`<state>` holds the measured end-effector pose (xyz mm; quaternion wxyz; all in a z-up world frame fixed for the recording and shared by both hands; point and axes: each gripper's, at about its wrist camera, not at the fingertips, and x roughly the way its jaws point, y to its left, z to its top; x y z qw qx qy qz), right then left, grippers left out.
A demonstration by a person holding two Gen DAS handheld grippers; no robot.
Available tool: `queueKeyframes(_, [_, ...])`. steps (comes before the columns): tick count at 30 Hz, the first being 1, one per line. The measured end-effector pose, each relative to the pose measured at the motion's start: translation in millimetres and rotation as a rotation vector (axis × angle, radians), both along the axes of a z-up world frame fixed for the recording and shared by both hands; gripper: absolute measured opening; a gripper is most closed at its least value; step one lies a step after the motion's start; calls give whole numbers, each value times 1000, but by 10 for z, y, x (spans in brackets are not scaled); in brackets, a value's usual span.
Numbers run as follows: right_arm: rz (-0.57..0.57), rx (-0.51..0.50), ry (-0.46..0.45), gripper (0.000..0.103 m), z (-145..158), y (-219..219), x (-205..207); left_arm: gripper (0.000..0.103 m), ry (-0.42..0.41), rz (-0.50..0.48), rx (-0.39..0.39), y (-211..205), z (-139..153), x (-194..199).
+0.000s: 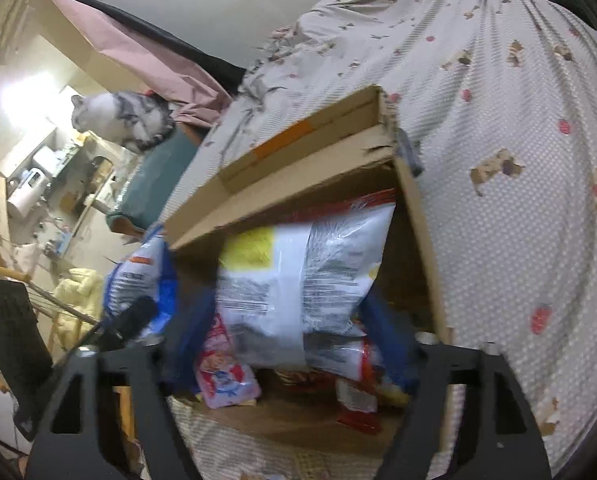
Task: Organize snacks
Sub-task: 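Lower both chip bags into the box and open both tools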
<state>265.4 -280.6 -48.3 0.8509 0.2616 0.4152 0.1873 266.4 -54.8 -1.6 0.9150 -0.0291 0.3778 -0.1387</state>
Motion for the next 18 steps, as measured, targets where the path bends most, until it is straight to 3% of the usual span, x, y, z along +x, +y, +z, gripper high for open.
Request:
queueKeyframes(4, [-1,1,27,89,-35,-12,1,54,16,15,67,-63,-81,-21])
queueKeyframes(8, [-13,9,52,89,-71,-60,6,79,47,62,52,22,-117,-6])
queueKeyframes(18, [26,-57,51,89,-59,43,-22,80,45,99,64,123,-114,-19])
